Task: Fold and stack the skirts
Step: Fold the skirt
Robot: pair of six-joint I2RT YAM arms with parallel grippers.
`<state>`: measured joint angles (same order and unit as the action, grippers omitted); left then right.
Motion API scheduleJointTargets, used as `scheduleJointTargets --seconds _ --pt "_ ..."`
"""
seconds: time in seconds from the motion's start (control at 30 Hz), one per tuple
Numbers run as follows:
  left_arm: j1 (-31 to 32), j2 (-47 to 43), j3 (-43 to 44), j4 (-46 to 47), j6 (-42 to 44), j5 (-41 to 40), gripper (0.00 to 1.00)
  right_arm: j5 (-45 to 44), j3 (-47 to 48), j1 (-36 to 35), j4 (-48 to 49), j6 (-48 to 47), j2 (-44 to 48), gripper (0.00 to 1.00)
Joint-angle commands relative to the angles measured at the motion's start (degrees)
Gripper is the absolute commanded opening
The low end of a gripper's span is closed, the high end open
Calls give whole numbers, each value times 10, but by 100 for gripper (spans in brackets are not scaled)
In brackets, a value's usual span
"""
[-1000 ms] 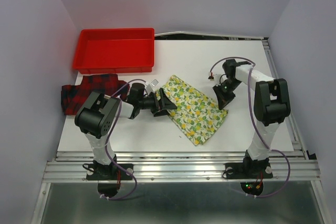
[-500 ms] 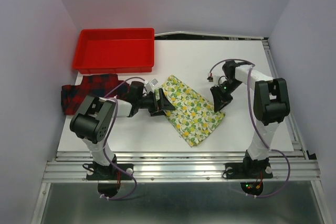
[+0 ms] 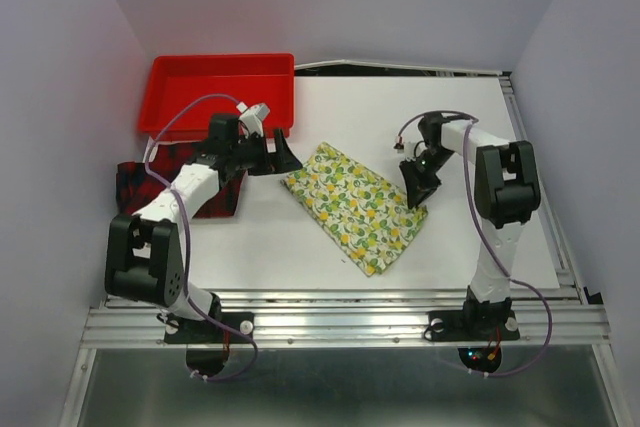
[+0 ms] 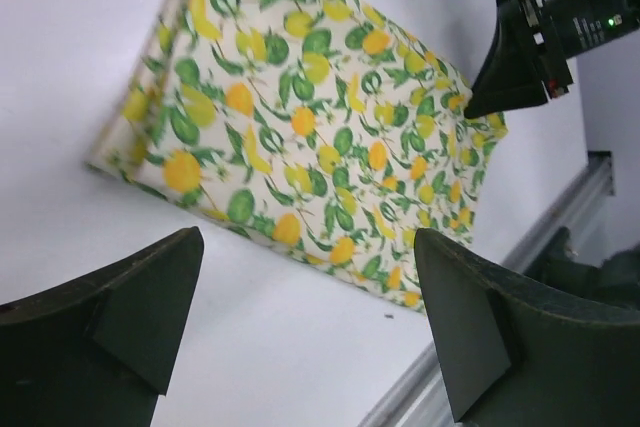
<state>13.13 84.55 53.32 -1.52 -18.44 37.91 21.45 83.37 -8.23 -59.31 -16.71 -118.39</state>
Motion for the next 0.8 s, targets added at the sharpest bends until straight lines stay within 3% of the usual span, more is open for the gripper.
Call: scheduleJointTargets --seconds 0.0,0.07,0.13,0.2,0.23,0.3,0.33,0.37,0.43,0.57,0.77 --pt "-4 14 105 -67 155 -91 93 -85 114 2 93 -4 -72 25" --pt "-3 52 127 -74 180 -118 91 -84 179 2 78 3 -105 27" --pt "-2 79 145 -76 211 -142 86 -75 291 -4 60 13 -155 37" --pt "-2 118 167 -81 224 -139 78 -68 367 -11 22 23 -180 55" --pt "-3 129 173 -84 218 -136 77 -65 433 -18 10 26 -195 61" --pt "-2 149 166 -83 206 -110 77 -64 468 -18 -5 39 -190 70" --pt "-2 152 147 -78 189 -104 77 -69 459 -18 2 39 -152 78" --pt "-2 153 137 -70 182 -99 77 -73 443 -18 10 33 -129 80" --pt "-2 141 97 -26 146 -47 77 -61 331 -18 25 18 -50 86" --pt "10 128 40 41 90 16 77 -41 158 -18 25 -2 64 85" --pt "62 123 -30 129 18 50 75 -3 -7 10 16 28 159 78"
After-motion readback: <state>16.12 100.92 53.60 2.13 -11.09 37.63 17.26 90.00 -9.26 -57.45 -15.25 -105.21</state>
